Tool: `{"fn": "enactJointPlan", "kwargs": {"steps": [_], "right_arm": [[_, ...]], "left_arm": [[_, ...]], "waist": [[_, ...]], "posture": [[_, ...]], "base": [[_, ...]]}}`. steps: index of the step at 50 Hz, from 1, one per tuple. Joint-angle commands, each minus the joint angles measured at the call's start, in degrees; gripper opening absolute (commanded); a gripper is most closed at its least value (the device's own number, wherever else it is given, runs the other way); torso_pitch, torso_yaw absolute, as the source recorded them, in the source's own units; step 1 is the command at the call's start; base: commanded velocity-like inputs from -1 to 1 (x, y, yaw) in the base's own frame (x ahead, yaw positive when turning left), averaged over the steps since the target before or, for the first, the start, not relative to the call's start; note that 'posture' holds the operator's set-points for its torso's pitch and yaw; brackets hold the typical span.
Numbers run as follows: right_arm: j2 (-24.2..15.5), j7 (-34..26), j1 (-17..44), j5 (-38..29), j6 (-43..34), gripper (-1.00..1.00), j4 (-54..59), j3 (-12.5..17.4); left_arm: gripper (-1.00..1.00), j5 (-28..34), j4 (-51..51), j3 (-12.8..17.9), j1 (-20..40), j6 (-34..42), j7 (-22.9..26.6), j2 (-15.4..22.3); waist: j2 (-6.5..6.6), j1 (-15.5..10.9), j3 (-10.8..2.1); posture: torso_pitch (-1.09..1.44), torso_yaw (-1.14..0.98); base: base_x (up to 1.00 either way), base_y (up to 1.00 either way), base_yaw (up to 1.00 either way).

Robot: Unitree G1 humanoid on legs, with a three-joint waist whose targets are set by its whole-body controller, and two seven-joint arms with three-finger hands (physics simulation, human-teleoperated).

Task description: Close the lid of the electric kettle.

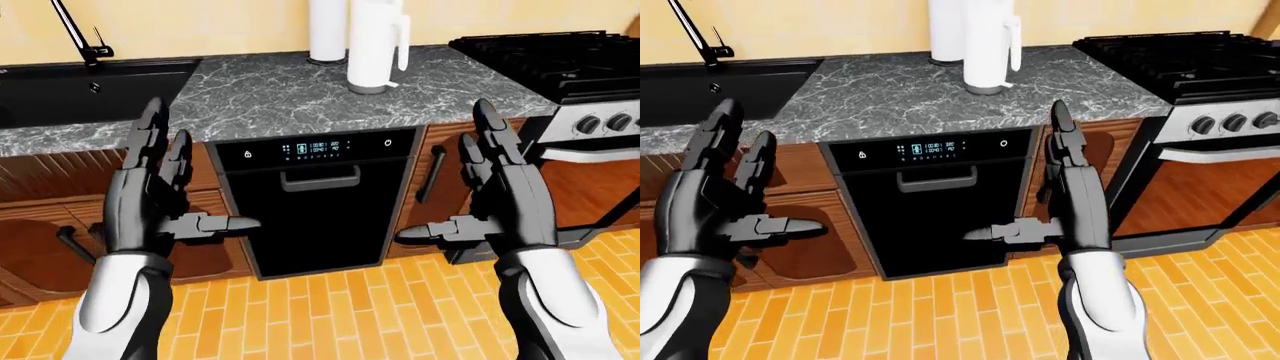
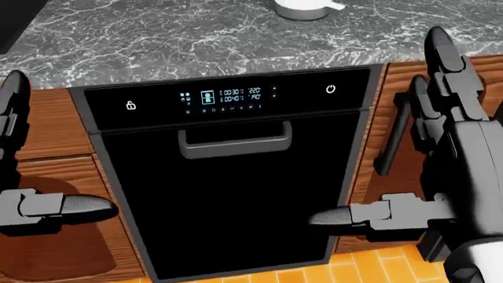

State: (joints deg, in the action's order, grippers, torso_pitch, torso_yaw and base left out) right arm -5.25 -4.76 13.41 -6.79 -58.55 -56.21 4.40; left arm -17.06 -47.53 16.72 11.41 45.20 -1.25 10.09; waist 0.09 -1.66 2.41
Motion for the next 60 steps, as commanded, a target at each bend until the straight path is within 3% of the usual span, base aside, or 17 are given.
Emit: {"fn": "enactJointPlan", "kwargs": {"steps": [1, 3, 6, 14, 17, 18, 20, 27, 29, 31, 32, 34, 40, 44, 53, 57, 60], "right_arm": [[-0.3, 0.2, 0.8, -0.5, 1.3, 1.00, -0.8, 0.4], [-0.2, 0.2, 0.9, -0.7, 1.2, 1.00, -0.8, 0.4], [-0.2, 0.1, 1.0, -0.7, 1.2, 1.00, -0.7, 0.6], [0.1, 0.3, 1.4, 0.0, 1.2, 1.00, -0.1, 1.2], [0.2, 0.4, 1.5, 0.4, 0.7, 1.00, -0.3, 1.3], [0.0, 0.5, 1.4, 0.4, 0.9, 1.00, -0.1, 1.2], [-0.1, 0.5, 1.4, 0.5, 1.0, 1.00, -0.2, 1.3], [-0.3, 0.6, 1.4, 0.4, 0.9, 1.00, -0.2, 1.1], [-0.3, 0.6, 1.4, 0.5, 1.1, 1.00, 0.0, 1.2], [-0.2, 0.6, 1.6, 0.5, 0.5, 1.00, -0.4, 1.2], [-0.3, 0.7, 1.7, 0.5, 0.3, 1.00, -0.5, 1.2], [-0.3, 0.7, 1.6, 0.6, 0.6, 1.00, -0.2, 1.3], [-0.3, 0.8, 1.6, 0.7, 0.6, 1.00, -0.3, 1.3], [-0.4, 0.8, 1.5, 0.6, 0.3, 1.00, -0.5, 1.0], [-0.1, 0.9, 0.9, 0.5, 1.5, 1.00, 0.1, 0.9], [0.1, 0.9, 0.6, 0.6, 2.5, 1.00, 0.8, 1.0], [0.1, 0.9, 0.6, 0.7, 2.3, 1.00, 0.7, 1.1]], "left_arm": [[1.00, -0.3, -1.3, 0.0, 1.1, -0.9, 0.1, 0.2], [1.00, -0.3, -1.5, 0.0, 1.1, -0.7, 0.0, 0.2], [1.00, -0.4, -1.0, 0.1, 1.3, -1.1, 0.1, 0.3], [1.00, -1.1, -1.9, 0.5, 1.9, 0.4, -0.5, 0.6], [1.00, -1.0, -1.6, 0.4, 1.9, 0.0, -0.4, 0.7], [1.00, -0.8, -1.3, 0.2, 1.7, -0.4, -0.3, 0.6], [1.00, -1.0, -1.6, 0.4, 1.7, -0.1, -0.4, 0.6], [1.00, -0.7, -0.9, 0.1, 1.9, -0.7, -0.3, 0.6], [1.00, -0.6, -0.8, 0.1, 1.7, -1.0, -0.2, 0.6], [1.00, -0.9, -1.1, 0.3, 2.0, -0.4, -0.4, 0.7], [1.00, -0.6, -0.7, 0.1, 1.7, -1.1, -0.2, 0.6], [1.00, -0.8, -0.9, 0.2, 1.9, -0.7, -0.3, 0.7], [1.00, -0.7, -0.8, 0.1, 1.8, -0.8, -0.3, 0.6], [1.00, -0.8, -1.1, 0.1, 1.7, -0.6, -0.3, 0.6], [1.00, -0.6, -0.5, 0.0, 1.7, -1.2, -0.2, 0.5], [1.00, -0.5, -0.4, -0.1, 1.6, -1.4, -0.1, 0.5], [1.00, -0.3, -0.1, -0.1, 1.4, -1.8, 0.1, 0.5]], "waist": [[-0.09, 0.1, -0.52], [-3.01, 0.1, -1.48], [-3.44, 0.7, -0.94], [0.82, 1.9, -0.81], [5.32, 2.1, -2.37], [2.94, 1.7, -1.64], [4.22, 1.5, -0.95], [0.84, 0.9, -0.64], [-1.08, 0.8, -0.80], [-4.79, 1.0, -2.21], [-2.17, 1.5, -1.49], [-2.91, 1.5, -1.32], [-0.03, 1.9, -0.50], [5.10, 2.5, -1.50], [1.51, 1.0, -0.79], [-3.08, 0.7, -1.65], [-2.81, 1.2, -0.83]], "posture": [[0.00, 0.00], [0.00, 0.00], [0.00, 0.00], [0.00, 0.00], [0.00, 0.00], [0.00, 0.00], [0.00, 0.00], [0.00, 0.00], [0.00, 0.00], [0.00, 0.00], [0.00, 0.00], [0.00, 0.00], [0.00, 0.00], [0.00, 0.00], [0.00, 0.00], [0.00, 0.00], [0.00, 0.00]], "base": [[0.40, 0.00, 0.00], [0.38, 0.00, 0.00], [0.17, 0.00, 0.00], [0.12, 0.00, 0.00], [0.15, 0.00, 0.00], [0.20, 0.00, 0.00], [0.21, 0.00, 0.00], [0.21, 0.00, 0.00], [0.21, 0.00, 0.00], [0.21, 0.00, 0.00], [0.21, 0.00, 0.00], [0.21, 0.00, 0.00], [0.21, 0.00, 0.00], [0.21, 0.00, 0.00], [0.21, 0.00, 0.00], [0.21, 0.00, 0.00], [0.21, 0.00, 0.00]]}}
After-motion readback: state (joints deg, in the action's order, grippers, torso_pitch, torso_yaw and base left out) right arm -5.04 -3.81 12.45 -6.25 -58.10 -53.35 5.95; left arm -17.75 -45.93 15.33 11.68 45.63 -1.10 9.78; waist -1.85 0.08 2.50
